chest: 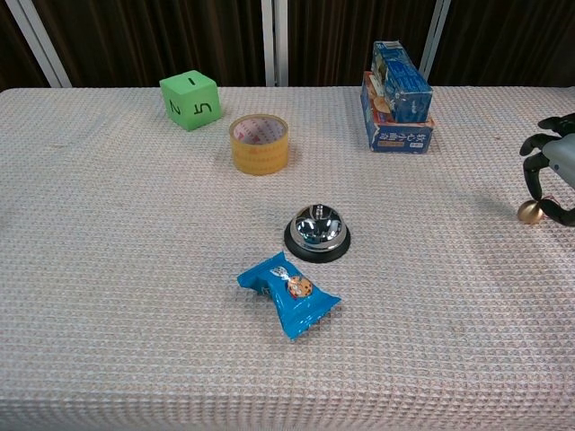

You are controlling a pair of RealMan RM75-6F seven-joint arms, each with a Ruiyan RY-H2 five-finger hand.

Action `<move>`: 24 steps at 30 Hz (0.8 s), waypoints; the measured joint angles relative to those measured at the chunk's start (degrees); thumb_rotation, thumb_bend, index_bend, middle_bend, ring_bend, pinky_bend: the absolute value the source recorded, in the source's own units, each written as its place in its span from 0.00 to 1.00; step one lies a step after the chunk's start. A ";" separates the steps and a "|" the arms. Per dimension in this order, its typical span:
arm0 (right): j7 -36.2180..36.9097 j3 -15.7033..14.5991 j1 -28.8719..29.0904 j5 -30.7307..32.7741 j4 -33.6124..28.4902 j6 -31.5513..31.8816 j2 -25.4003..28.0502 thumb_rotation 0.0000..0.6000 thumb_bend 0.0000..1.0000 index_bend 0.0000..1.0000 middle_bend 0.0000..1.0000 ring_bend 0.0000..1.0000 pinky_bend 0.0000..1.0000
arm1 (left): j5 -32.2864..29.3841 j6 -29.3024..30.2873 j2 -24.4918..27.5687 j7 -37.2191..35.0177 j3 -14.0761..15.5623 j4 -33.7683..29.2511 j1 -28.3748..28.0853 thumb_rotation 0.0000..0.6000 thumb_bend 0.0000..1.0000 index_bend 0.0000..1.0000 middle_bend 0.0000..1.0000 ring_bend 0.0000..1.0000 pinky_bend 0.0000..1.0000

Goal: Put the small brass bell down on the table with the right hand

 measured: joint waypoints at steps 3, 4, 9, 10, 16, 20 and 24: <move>-0.40 -0.04 -0.02 0.37 -0.39 -0.49 0.34 1.00 0.36 0.68 0.14 0.00 0.00 | -0.03 0.01 -0.03 0.04 0.02 0.00 0.04 1.00 0.15 0.11 0.11 0.12 0.18; -0.48 -0.06 -0.03 0.48 -0.55 -0.64 0.46 1.00 0.34 0.64 0.13 0.00 0.00 | -0.04 -0.02 -0.04 0.07 0.04 -0.01 0.04 1.00 0.15 0.11 0.11 0.12 0.18; -0.53 -0.11 -0.14 0.81 -1.41 -1.02 1.21 1.00 0.31 0.45 0.10 0.00 0.00 | -0.03 0.06 -0.02 0.12 0.06 -0.14 0.10 1.00 0.15 0.11 0.11 0.12 0.18; -0.36 -0.15 -0.20 0.75 -1.51 -0.99 1.35 1.00 0.31 0.39 0.09 0.00 0.00 | -0.04 0.10 0.03 0.16 0.03 -0.17 0.11 1.00 0.15 0.11 0.11 0.12 0.18; 0.56 -0.48 -0.63 0.80 -2.79 -1.33 2.74 1.00 0.22 0.11 0.04 0.00 0.00 | 0.09 0.14 0.20 0.37 0.00 -0.51 0.06 1.00 0.15 0.11 0.11 0.12 0.18; 1.64 -0.63 -1.09 0.47 -4.59 -0.93 4.09 1.00 0.20 0.00 0.00 0.00 0.00 | 0.21 0.47 0.36 0.59 -0.01 -0.86 0.15 1.00 0.15 0.11 0.11 0.12 0.18; 5.34 -1.38 -3.01 -2.43 -8.87 2.97 8.18 1.00 0.18 0.00 0.00 0.00 0.00 | 0.17 1.16 1.04 0.83 -0.13 -1.50 0.47 1.00 0.15 0.11 0.11 0.12 0.18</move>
